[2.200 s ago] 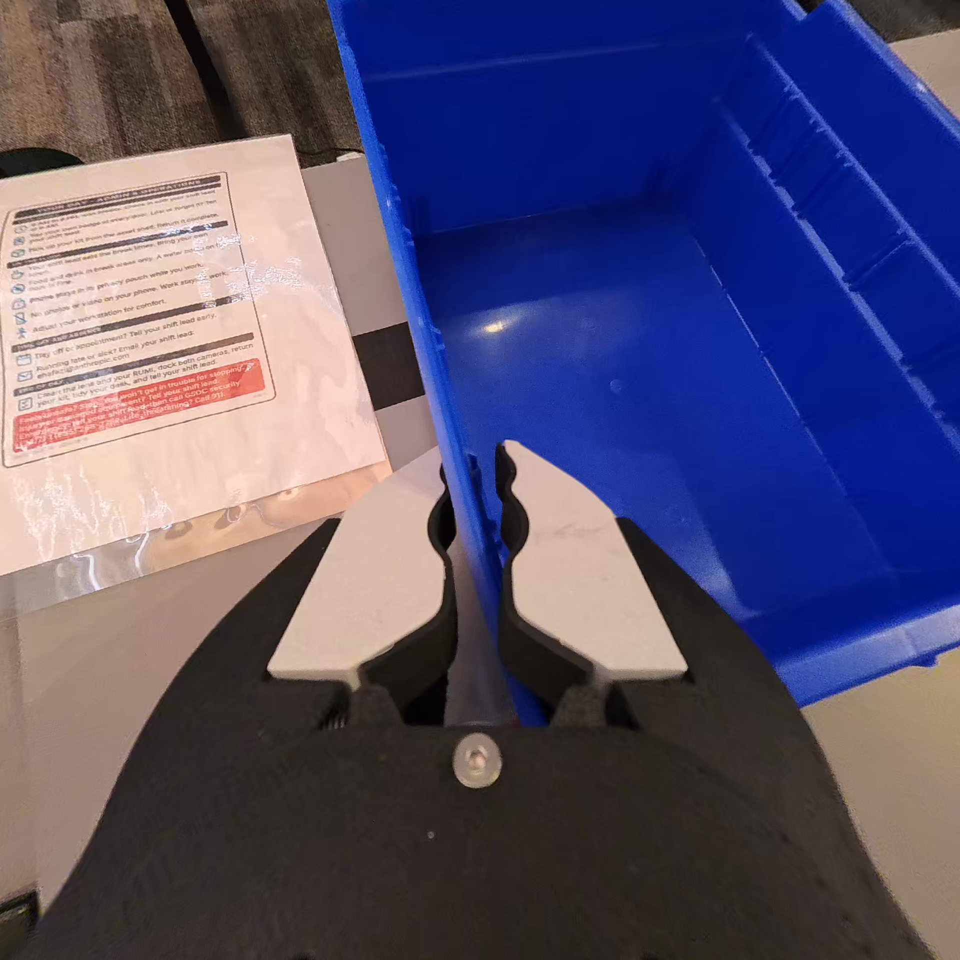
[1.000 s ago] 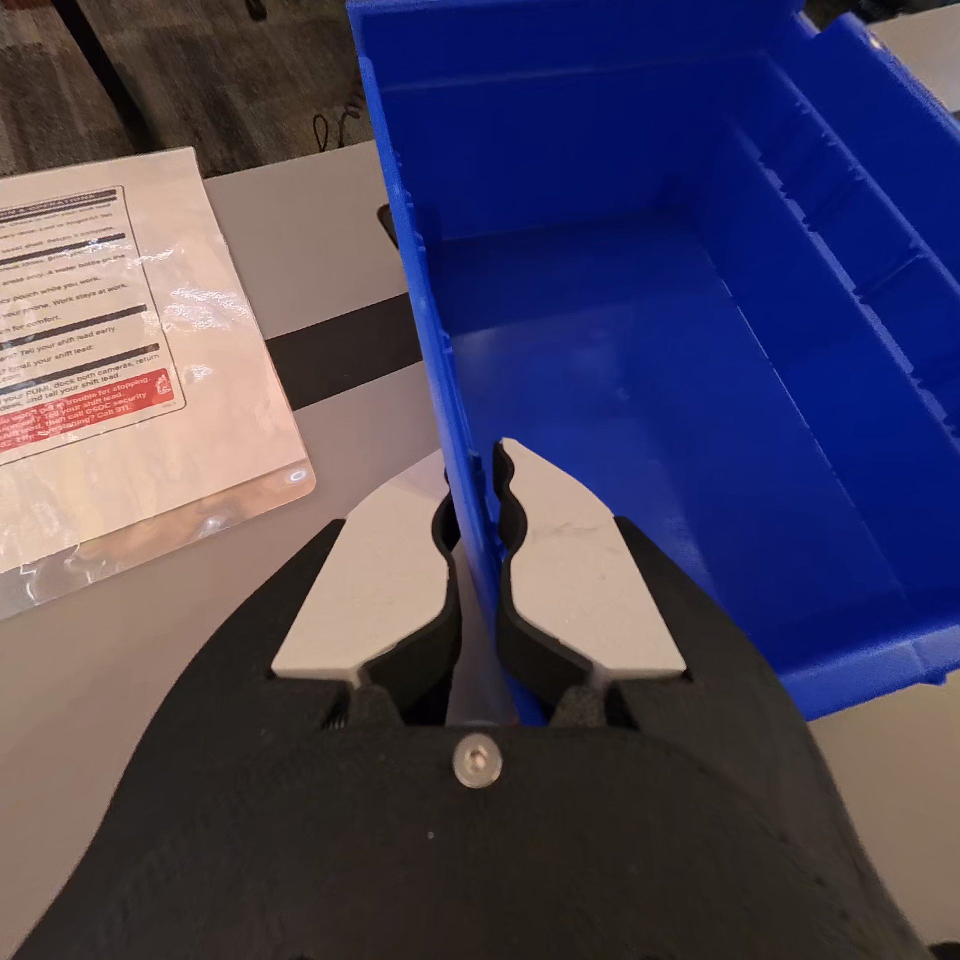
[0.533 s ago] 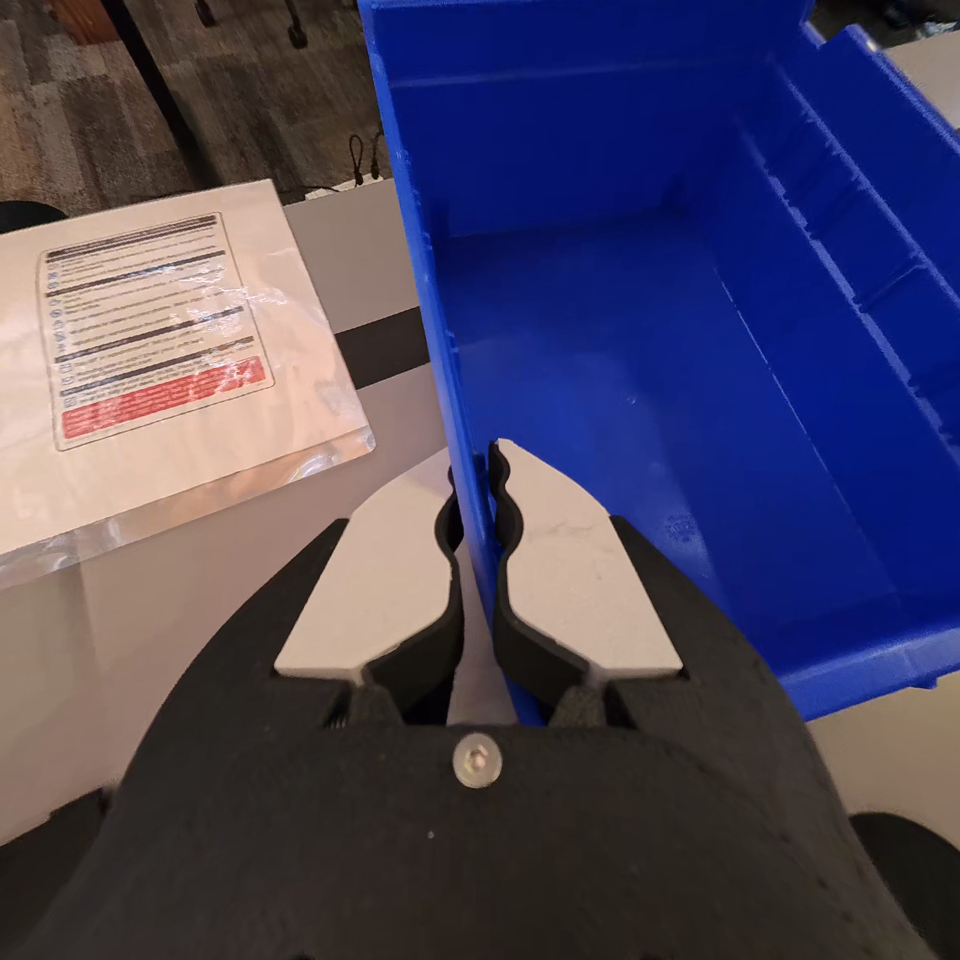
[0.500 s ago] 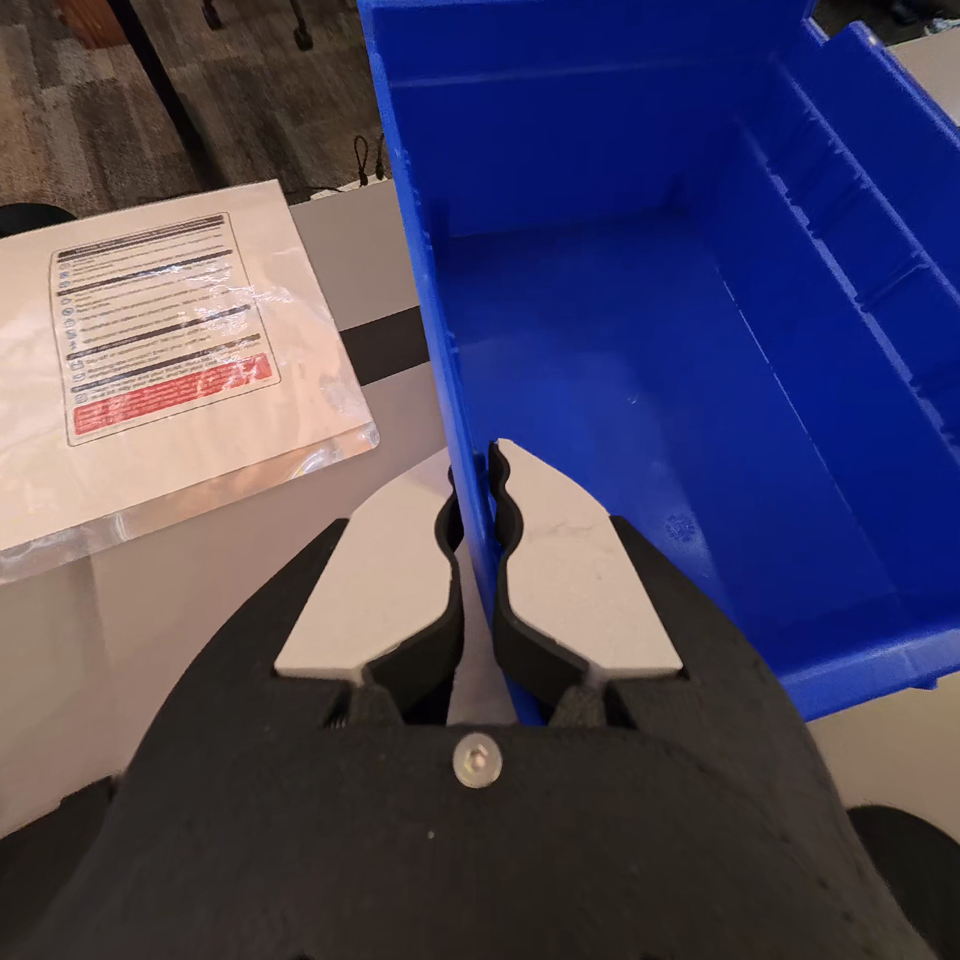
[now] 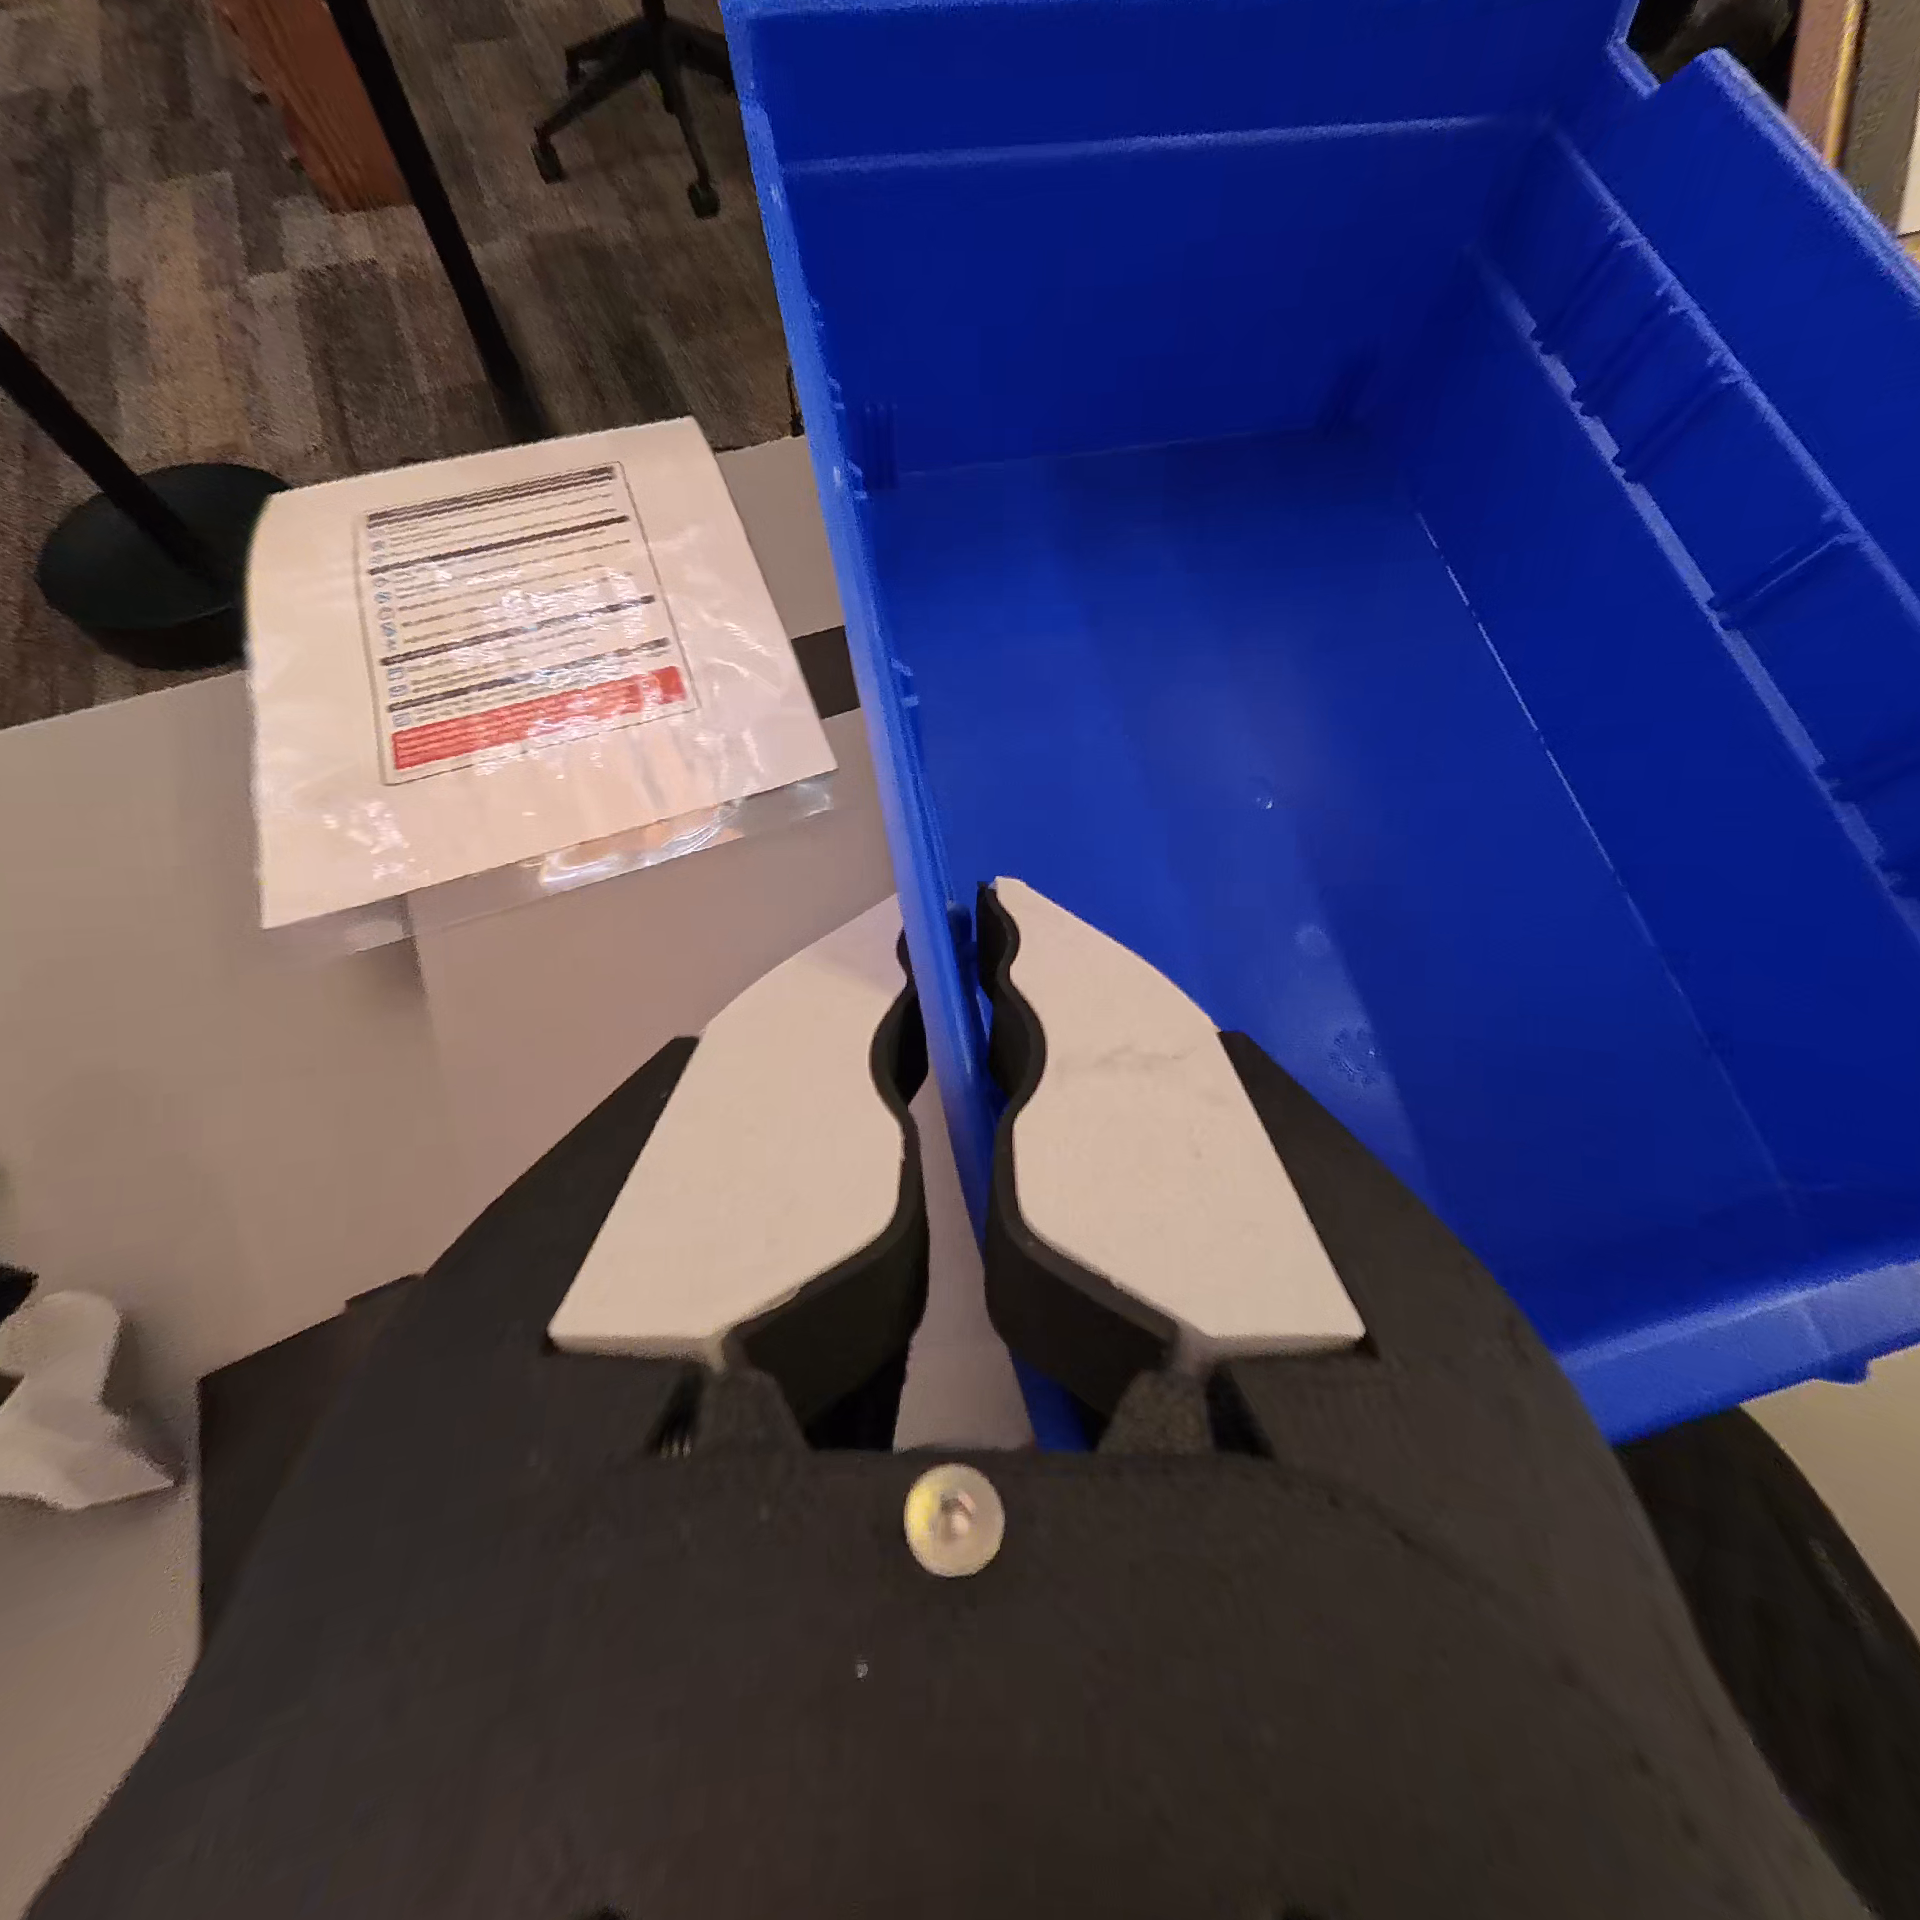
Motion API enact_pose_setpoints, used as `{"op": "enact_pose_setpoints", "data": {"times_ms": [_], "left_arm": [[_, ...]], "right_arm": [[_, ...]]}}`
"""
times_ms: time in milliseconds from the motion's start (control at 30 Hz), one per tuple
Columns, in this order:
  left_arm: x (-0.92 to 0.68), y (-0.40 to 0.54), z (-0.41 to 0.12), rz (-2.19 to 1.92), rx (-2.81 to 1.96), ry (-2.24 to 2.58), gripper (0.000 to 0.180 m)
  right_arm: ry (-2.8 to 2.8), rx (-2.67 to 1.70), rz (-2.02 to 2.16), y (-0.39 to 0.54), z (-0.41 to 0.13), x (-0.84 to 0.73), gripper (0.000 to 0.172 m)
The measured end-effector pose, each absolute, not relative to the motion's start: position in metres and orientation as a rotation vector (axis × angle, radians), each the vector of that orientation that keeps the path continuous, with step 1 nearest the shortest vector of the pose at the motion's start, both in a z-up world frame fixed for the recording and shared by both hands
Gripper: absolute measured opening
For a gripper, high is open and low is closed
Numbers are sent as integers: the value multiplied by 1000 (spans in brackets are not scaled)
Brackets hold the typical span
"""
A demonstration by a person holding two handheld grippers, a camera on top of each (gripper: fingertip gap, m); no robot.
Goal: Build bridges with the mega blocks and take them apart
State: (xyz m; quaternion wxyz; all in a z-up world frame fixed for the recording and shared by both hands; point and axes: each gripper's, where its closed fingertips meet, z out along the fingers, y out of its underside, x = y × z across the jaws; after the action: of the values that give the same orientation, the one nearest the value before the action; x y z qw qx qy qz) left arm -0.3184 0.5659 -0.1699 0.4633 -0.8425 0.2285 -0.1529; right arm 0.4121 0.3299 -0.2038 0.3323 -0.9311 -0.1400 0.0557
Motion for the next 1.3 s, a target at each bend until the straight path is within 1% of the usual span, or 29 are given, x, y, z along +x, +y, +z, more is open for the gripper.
{"op": "enact_pose_setpoints", "data": {"times_ms": [700, 1000, 1300], "left_arm": [[-417, 469, -129, -303, -1995, 451, 6], [-460, 434, -124, -272, -1967, 412, 6], [-488, 421, -123, -266, -1936, 377, 6]], "right_arm": [[-837, -2327, 345, 339, -213, 180, 5], [-928, -2274, 375, 373, -217, 97, 5], [-887, -2250, 378, 436, -223, 31, 5]]}}
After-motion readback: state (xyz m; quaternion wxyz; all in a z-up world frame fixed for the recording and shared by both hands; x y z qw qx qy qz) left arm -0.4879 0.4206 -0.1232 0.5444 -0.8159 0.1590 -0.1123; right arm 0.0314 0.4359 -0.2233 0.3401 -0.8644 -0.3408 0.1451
